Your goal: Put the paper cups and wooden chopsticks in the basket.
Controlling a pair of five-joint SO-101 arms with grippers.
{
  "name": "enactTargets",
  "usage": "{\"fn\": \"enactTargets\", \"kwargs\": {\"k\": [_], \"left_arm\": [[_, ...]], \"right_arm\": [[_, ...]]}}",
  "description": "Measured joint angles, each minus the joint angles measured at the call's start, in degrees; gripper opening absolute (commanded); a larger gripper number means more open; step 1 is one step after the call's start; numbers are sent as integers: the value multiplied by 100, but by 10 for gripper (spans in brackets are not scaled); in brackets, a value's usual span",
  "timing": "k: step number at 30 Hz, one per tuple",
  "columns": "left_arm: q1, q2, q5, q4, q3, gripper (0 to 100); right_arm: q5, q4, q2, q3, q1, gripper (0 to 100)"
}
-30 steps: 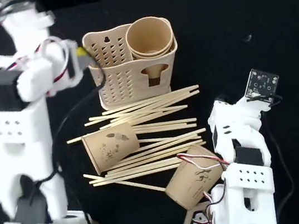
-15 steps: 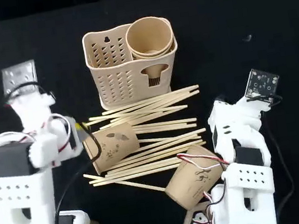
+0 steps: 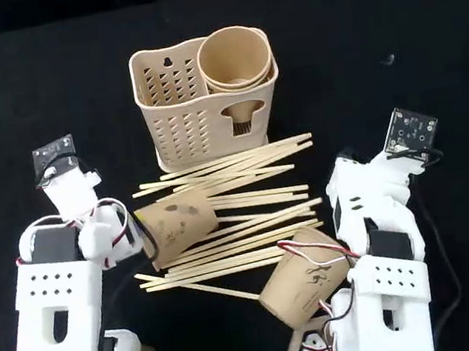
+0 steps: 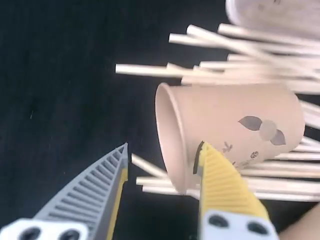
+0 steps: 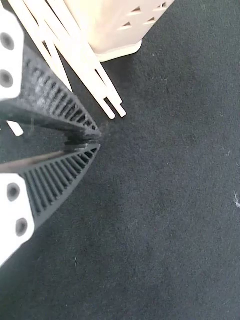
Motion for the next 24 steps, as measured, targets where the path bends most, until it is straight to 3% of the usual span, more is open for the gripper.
{"fn": "enactTargets", "kwargs": {"k": [6, 15, 24], "left_arm": [[26, -105, 0, -589, 360, 228], [747, -114, 0, -598, 501, 227], [818, -123, 9, -633, 545, 224]], "right_arm": [[0, 0, 0, 0, 0, 12], [0, 0, 0, 0, 0, 12], [0, 0, 0, 0, 0, 12]]}}
